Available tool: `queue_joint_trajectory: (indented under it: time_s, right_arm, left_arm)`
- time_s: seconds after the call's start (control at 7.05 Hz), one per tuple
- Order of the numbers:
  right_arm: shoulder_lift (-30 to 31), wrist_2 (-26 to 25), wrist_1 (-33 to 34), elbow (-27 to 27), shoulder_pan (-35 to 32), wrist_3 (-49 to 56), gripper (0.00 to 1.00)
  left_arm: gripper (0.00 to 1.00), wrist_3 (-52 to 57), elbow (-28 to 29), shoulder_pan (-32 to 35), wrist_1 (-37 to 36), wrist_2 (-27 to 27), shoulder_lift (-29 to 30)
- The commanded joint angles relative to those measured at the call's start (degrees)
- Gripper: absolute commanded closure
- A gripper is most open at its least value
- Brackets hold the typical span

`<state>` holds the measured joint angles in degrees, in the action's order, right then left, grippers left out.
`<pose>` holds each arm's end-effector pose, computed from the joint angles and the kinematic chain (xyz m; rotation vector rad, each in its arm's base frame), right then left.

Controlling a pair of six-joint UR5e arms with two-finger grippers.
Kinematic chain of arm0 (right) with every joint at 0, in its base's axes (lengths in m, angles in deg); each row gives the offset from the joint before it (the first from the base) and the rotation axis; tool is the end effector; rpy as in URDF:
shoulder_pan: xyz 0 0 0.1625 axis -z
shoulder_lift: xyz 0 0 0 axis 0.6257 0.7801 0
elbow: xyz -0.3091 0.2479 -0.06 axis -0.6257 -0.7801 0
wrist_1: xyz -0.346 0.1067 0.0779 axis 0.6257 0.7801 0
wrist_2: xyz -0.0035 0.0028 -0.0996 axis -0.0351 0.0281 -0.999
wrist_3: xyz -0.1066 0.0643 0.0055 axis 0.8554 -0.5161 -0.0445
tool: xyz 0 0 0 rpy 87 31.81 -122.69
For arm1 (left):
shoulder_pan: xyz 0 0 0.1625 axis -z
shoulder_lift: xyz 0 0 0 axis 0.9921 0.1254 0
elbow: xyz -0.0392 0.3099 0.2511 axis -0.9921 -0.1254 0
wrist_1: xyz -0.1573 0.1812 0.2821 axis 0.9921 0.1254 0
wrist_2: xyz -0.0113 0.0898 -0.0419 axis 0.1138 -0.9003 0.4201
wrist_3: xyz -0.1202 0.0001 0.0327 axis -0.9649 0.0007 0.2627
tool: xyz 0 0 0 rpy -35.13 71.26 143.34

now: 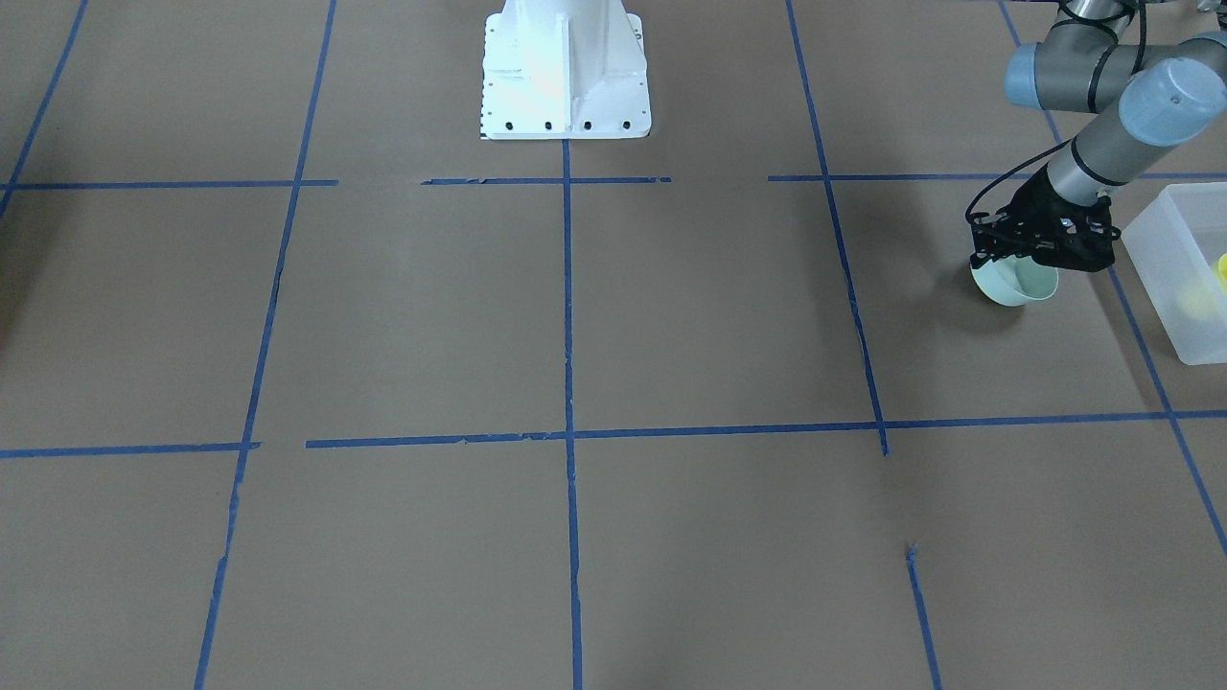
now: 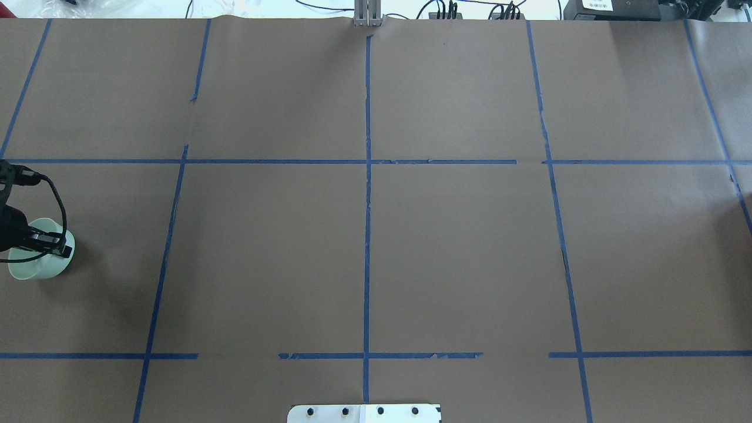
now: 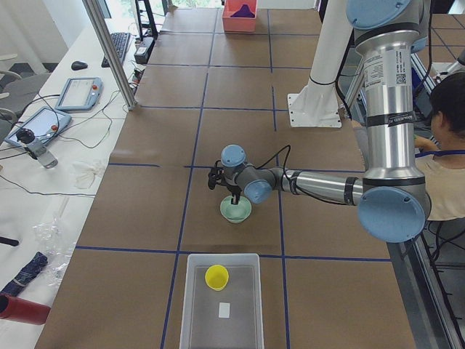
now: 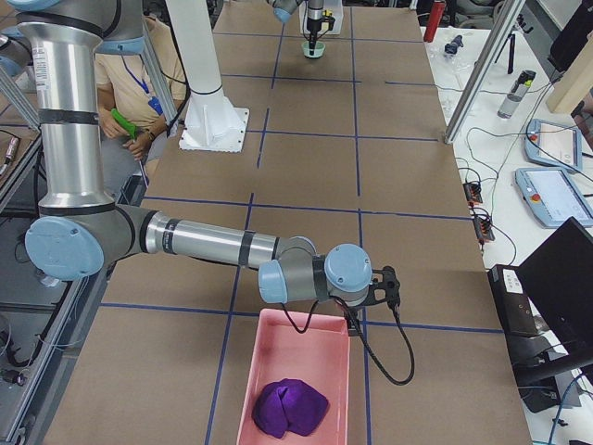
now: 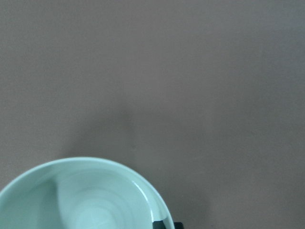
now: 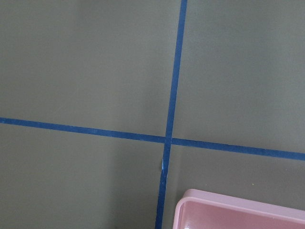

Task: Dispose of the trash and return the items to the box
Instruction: 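Carry the green bowl with the left gripper into the clear bin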

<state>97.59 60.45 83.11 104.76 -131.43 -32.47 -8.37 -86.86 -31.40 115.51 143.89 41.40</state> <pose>0.0558 -0.4615 0.6524 0.1999 -0.9157 -0.0331 0.2146 -0.3621 0.5540 0.0725 0.8987 0.1118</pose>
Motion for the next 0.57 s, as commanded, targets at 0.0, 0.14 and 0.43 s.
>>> queue_joint_trajectory:
  time_s: [0.0, 0.14, 0.43]
  right_arm:
    - [-0.39, 1.41, -0.06, 6.91, 3.55, -12.63, 0.0]
    - [-0.39, 0.71, -0.06, 11.83, 6.89, -20.83, 0.0]
    - [-0.04, 0.35, 0.29, 18.53, 11.99, -31.14, 0.0]
  left_arm:
    - [1.0, 5.1, -5.92, 6.12, -0.34, 0.3, -3.2]
    - [1.0, 15.67, -4.89, 14.17, -0.43, 0.38, -3.38]
    - [1.0, 40.25, 0.09, 30.68, -8.81, -0.23, -2.16]
